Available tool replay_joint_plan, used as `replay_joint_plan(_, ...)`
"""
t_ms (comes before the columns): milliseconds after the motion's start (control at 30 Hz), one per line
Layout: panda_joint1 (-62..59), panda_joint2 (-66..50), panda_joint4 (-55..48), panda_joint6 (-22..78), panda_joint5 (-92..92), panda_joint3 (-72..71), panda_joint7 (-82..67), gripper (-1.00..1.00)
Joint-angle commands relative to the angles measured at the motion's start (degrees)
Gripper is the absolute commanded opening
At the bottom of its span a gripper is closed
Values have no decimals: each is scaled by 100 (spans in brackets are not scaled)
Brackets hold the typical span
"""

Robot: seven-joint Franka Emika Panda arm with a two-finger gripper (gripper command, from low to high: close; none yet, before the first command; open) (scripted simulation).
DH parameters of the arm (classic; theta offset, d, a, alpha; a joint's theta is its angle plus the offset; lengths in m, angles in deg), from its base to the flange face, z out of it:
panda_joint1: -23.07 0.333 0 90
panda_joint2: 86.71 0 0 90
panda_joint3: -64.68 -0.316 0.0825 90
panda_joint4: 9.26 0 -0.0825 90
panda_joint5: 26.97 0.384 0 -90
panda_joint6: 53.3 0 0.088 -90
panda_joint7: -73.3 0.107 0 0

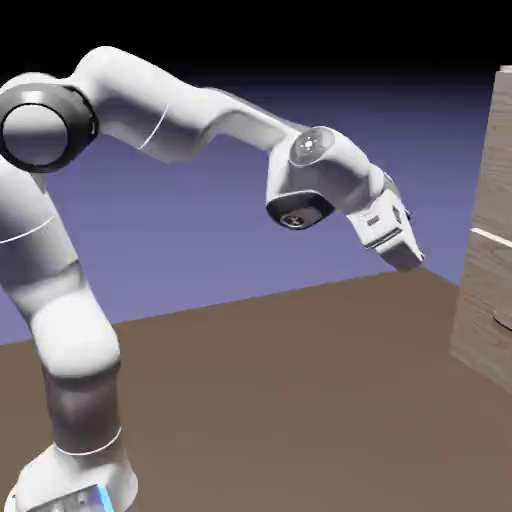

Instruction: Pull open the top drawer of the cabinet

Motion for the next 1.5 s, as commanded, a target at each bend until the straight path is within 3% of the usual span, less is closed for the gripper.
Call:
replay_joint_plan(0, 40, -111, -149, 17, 250, 66, -59, 0)
replay_joint_plan(1267, 1573, -4320, -5819, 677, 9718, 2561, -2297, 0)
replay_joint_plan(1467, 1324, -4927, -6650, 508, 9232, 2530, -1492, 0)
